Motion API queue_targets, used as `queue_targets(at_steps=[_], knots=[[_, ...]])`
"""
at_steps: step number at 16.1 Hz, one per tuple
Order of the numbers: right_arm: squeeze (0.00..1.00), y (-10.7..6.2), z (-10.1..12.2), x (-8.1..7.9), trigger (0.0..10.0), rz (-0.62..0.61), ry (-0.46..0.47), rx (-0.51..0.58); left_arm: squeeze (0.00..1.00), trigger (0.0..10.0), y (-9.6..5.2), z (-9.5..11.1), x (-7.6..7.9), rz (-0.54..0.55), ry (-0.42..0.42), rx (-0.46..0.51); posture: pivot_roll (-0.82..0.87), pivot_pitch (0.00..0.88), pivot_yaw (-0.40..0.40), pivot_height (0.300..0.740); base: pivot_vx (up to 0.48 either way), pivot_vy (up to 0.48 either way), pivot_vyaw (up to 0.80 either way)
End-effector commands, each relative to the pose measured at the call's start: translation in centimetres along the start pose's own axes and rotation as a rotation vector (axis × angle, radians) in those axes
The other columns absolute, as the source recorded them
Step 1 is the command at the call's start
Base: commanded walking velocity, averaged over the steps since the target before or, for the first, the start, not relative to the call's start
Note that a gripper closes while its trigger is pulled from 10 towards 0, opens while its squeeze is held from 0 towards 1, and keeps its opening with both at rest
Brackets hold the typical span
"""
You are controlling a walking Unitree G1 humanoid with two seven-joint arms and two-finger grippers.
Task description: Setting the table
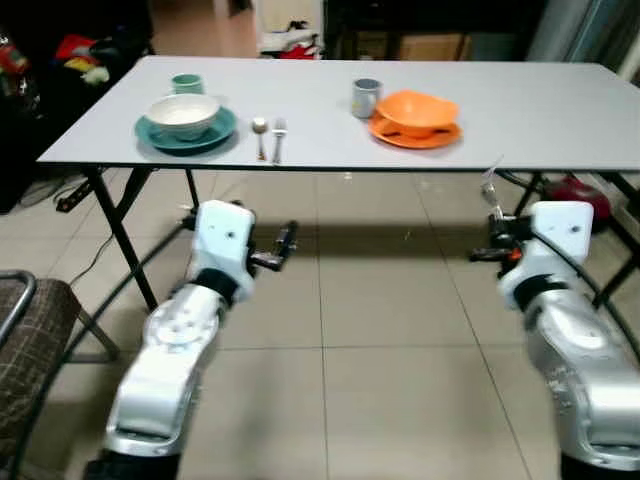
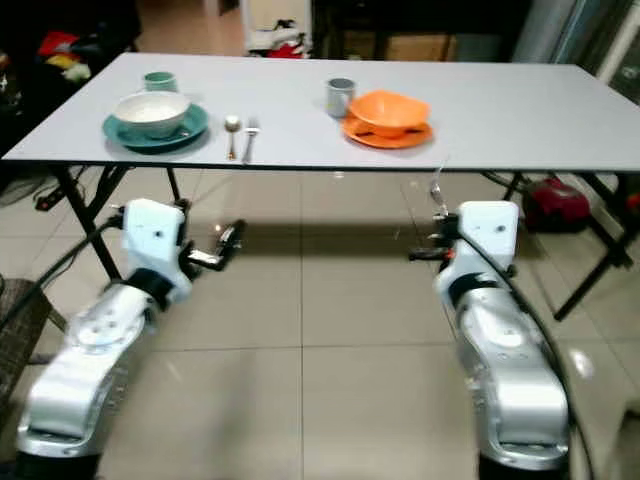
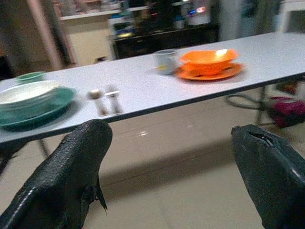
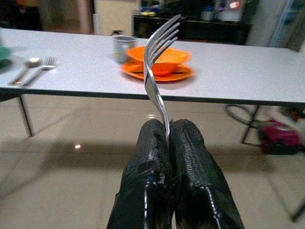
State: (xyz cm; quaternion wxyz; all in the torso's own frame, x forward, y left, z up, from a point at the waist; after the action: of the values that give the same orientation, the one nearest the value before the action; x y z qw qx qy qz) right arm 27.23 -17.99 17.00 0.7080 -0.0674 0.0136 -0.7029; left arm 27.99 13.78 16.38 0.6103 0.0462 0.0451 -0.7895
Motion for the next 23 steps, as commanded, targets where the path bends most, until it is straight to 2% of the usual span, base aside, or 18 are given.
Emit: queue_targets(at_steps=[1, 13, 18, 23], knots=[[0.00, -0.02, 0.51, 0.11, 10.0, -0.001, -0.007, 0.018, 0.00, 10.0, 0.15, 0.07, -0.09, 0.004, 0.000, -0.001, 0.06, 0.000, -0.005, 0.740, 0.311, 0.000, 0.00], [0.00, -0.10, 0.37, -0.03, 10.0, -0.001, -0.006, 0.011, 0.00, 10.0, 0.19, 0.17, 0.03, -0.013, 0.005, -0.005, 0.06, 0.000, 0.004, 0.740, 0.315, 0.000, 0.00], [0.00, -0.15, 0.23, -0.07, 10.0, 0.000, -0.003, 0.000, 0.00, 10.0, 0.22, 0.22, -0.02, -0.014, 0.008, -0.006, 0.06, 0.000, 0.009, 0.740, 0.316, 0.000, -0.73], [0.00, -0.19, 0.21, -0.01, 10.0, -0.004, -0.003, 0.003, 0.00, 10.0, 0.31, 0.29, -0.16, -0.011, 0.009, -0.007, 0.06, 0.000, 0.009, 0.740, 0.316, 0.000, 0.00]])
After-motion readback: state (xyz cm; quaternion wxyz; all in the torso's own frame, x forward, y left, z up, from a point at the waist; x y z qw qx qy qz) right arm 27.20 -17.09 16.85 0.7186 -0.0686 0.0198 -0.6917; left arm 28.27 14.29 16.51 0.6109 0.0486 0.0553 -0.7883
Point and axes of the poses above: a point about 5 cm out from each wrist's last joint towards the gripper, its own y axis pointing out of the wrist towards the gripper, its own z axis along the axis of the wrist's last joint, x = y × z, the point moved 1 cm from there along y, pointing out of the wrist towards the gripper, and after that the axes turned 1 degree about -y, right-handed, at the moved point
